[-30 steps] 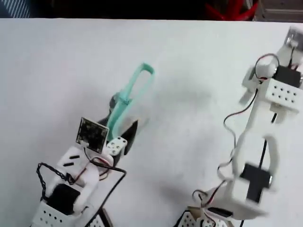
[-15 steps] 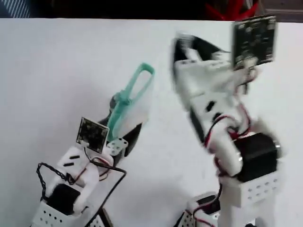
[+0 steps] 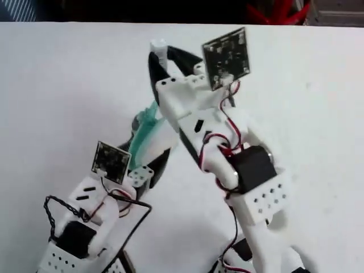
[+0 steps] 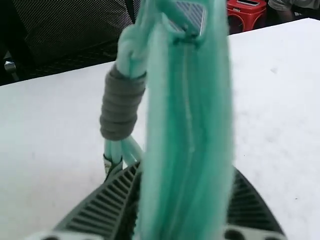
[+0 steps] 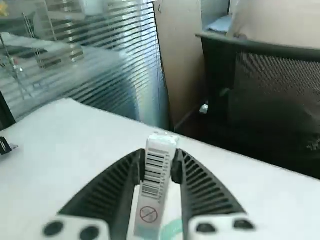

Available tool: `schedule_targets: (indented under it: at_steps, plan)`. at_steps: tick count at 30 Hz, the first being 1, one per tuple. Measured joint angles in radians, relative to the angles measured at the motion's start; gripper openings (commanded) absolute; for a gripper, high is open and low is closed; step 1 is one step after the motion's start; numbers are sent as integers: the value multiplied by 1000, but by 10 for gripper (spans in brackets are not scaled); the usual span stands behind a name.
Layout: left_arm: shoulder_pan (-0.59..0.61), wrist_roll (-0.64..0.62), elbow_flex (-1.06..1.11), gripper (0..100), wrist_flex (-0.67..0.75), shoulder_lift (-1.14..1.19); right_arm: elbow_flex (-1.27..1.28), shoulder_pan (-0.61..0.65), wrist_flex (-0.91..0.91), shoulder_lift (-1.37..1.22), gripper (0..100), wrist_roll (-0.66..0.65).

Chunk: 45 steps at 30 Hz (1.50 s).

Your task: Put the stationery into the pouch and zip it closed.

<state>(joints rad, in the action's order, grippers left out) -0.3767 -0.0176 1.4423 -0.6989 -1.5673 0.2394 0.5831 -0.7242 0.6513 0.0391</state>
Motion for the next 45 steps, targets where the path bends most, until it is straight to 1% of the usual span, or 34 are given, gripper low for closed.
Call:
schedule_targets:
  at_steps: [3,7,10,13,16,23,33,40,42,43,45]
  plan:
    - [0,0,0,221,0,0,100,-29,46,34,18,0]
    - [-2,0,0,221,0,0,218,-60,97,143,18,0]
    - [-3,0,0,221,0,0,261,-63,101,218,18,0]
    - [0,0,0,221,0,0,287,-60,101,255,18,-35]
    - [-3,0,0,221,0,0,331,-51,118,261,18,-63]
    - [-3,0,0,221,0,0,388,-38,270,262,17,-84]
    - [-2,0,0,221,0,0,404,-46,287,186,18,-84]
    - [0,0,0,221,0,0,448,-32,290,186,18,-84]
    - [0,0,0,221,0,0,485,-14,292,186,24,-84]
    - [0,0,0,221,0,0,496,-6,292,186,43,-84]
    - [0,0,0,221,0,0,496,9,276,198,138,-84]
